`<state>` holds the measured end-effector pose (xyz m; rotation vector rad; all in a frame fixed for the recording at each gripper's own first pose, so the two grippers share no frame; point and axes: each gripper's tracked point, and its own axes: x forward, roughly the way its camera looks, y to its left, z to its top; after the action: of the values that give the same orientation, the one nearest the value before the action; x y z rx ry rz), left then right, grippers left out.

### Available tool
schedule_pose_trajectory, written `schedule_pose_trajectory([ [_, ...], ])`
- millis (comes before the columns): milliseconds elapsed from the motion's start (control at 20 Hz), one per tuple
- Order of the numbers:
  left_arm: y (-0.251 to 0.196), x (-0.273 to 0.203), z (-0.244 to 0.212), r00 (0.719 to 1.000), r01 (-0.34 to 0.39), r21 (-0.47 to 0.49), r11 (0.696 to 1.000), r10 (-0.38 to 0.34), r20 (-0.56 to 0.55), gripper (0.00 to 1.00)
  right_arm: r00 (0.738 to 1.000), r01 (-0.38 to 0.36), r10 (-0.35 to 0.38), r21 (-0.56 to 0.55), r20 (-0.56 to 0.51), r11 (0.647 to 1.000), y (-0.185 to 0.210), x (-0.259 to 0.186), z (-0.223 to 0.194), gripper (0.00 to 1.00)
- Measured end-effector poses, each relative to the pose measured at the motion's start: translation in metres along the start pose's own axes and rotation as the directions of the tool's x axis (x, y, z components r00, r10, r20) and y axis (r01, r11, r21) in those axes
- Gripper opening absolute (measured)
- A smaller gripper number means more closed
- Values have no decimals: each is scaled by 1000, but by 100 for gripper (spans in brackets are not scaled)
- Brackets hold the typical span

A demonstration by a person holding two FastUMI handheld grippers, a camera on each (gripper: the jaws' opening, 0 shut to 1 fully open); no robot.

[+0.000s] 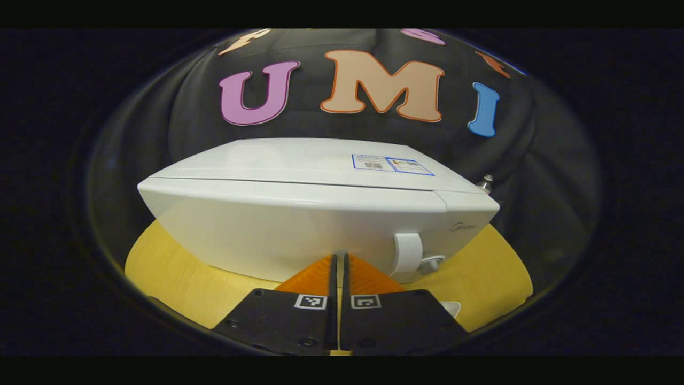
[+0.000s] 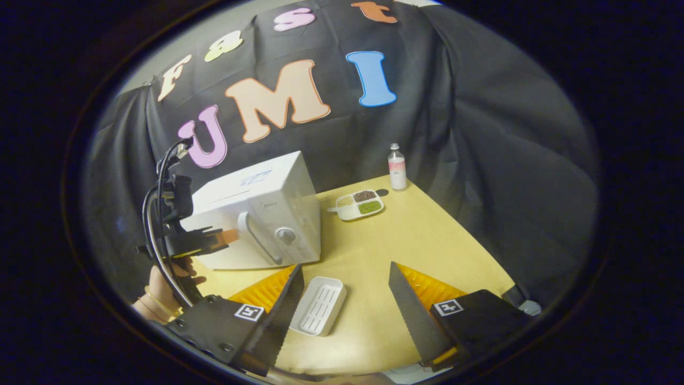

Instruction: Open the microwave oven with the left hand, put the food in, and close the microwave oven.

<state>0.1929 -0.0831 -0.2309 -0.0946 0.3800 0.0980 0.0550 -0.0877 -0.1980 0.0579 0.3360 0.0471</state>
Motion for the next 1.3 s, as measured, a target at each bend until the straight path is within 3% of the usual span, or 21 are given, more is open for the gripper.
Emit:
schedule_pose_trajectory([
  [200, -2, -30, -5, 1000, 26, -16, 1000, -26, -3, 19, 1000, -4, 4, -1, -13, 1000, -1, -2, -4, 99],
  [300, 3, -46, -5, 1000, 17, 13, 1000, -17, 14, 32, 1000, -15, 15, -5, -12, 1000, 2, -1, -3, 99],
  [350, 8, -53, -3, 999, -1, 33, 999, 0, 32, 54, 1000, -20, 19, -10, -8, 1000, 3, -2, -2, 99],
  [400, 13, -62, -1, 999, -22, 43, 999, 20, 48, 65, 1000, -23, 23, -15, 2, 1000, 2, 1, 2, 99],
  [450, 18, -69, -1, 997, -45, 48, 998, 42, 63, 85, 999, -29, 29, -16, 17, 999, 4, -1, 6, 99],
  [550, 26, -86, 0, 994, -73, 29, 997, 70, 85, 97, 998, -39, 39, -11, 39, 999, 5, -1, 16, 99],
  [800, 49, -131, 19, 984, -110, -33, 993, 113, 138, 97, 992, -68, 64, 37, 106, 997, 7, -3, 58, 99],
  [950, 73, -151, 40, 967, -173, -51, 984, 179, 183, 97, 985, -53, 50, 13, 164, 999, 1, -2, 91, 99],
  [1000, 78, -157, 49, 960, -183, -61, 981, 191, 203, 96, 982, -51, 50, 1, 184, 999, 0, -3, 102, 89],
  [1300, 83, -188, 83, 936, -208, -54, 977, 215, 277, 96, 960, -78, 106, -116, 259, 990, 8, -28, 152, 89],
])
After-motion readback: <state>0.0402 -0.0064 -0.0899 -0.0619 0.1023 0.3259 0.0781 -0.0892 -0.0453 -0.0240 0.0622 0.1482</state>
